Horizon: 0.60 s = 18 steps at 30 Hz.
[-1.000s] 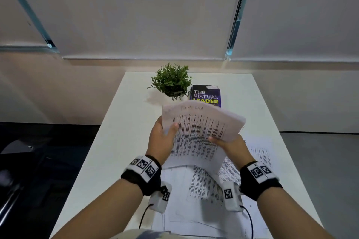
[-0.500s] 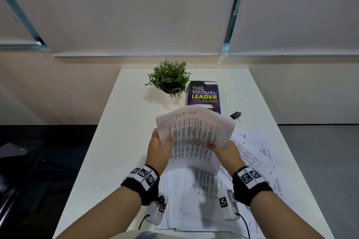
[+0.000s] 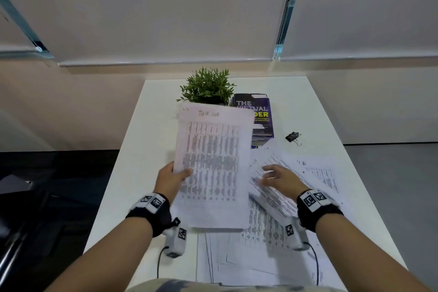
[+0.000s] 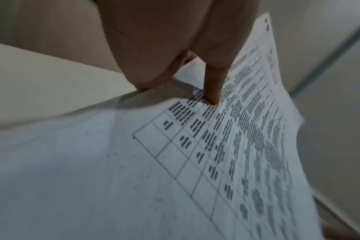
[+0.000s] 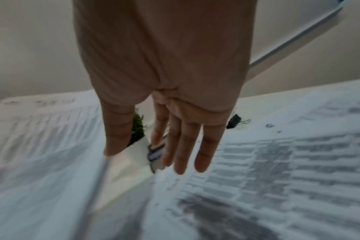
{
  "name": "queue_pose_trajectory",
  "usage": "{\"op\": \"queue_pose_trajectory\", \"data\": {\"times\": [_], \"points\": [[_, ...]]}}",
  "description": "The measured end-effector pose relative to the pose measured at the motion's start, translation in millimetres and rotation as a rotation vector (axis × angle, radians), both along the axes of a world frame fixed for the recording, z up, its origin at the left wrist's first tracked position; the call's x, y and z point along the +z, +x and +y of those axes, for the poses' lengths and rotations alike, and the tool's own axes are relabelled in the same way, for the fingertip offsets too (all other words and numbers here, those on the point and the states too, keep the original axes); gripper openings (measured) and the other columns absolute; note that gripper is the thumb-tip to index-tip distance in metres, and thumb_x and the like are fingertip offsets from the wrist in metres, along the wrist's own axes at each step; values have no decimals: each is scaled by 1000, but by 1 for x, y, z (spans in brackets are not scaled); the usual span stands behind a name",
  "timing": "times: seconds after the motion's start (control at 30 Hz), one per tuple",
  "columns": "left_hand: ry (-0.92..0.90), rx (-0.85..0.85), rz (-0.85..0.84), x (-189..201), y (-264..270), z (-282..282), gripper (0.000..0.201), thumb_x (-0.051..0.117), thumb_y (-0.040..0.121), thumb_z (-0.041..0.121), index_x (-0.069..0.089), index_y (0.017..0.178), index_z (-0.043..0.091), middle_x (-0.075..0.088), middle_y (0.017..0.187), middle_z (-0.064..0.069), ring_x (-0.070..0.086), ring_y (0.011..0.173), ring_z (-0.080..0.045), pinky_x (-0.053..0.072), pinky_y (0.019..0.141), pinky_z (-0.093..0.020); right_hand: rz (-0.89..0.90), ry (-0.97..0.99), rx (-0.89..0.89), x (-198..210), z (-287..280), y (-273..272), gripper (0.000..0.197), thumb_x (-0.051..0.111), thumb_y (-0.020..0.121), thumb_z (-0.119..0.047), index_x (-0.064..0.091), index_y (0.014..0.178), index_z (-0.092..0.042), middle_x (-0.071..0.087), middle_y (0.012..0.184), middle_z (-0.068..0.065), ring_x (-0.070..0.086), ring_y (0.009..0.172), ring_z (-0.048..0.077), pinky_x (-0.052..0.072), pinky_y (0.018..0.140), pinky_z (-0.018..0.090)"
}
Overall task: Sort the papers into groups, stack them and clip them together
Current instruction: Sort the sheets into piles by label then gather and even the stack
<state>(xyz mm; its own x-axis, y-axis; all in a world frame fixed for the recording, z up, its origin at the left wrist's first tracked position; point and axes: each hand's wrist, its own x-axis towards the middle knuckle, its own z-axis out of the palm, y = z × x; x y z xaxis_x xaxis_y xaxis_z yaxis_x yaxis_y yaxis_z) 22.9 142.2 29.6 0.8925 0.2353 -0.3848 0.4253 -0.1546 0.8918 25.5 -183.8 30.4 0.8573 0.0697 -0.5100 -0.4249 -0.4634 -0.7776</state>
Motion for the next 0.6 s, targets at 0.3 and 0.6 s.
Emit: {"op": "queue_pose_trajectory", "data": {"times": [0.3, 0.6], "points": [[188, 34, 352, -36, -39, 134, 24, 74, 86, 20, 67, 108, 14, 71, 104, -3, 65, 94, -21, 49, 80, -35, 124, -792, -97, -64, -85, 33, 74, 80, 69, -38, 48, 130, -12, 52, 132, 14, 50, 123, 35, 45, 103, 46], [328, 191, 491, -79, -48, 162, 45, 73, 84, 9, 59, 125, -1, 66, 111, -26, 64, 92, -40, 51, 86, -47, 84, -847, -141, -75, -98, 24, 14, 62, 86, -23, 53, 96, -18, 61, 86, 5, 60, 87, 26, 40, 94, 39]]}}
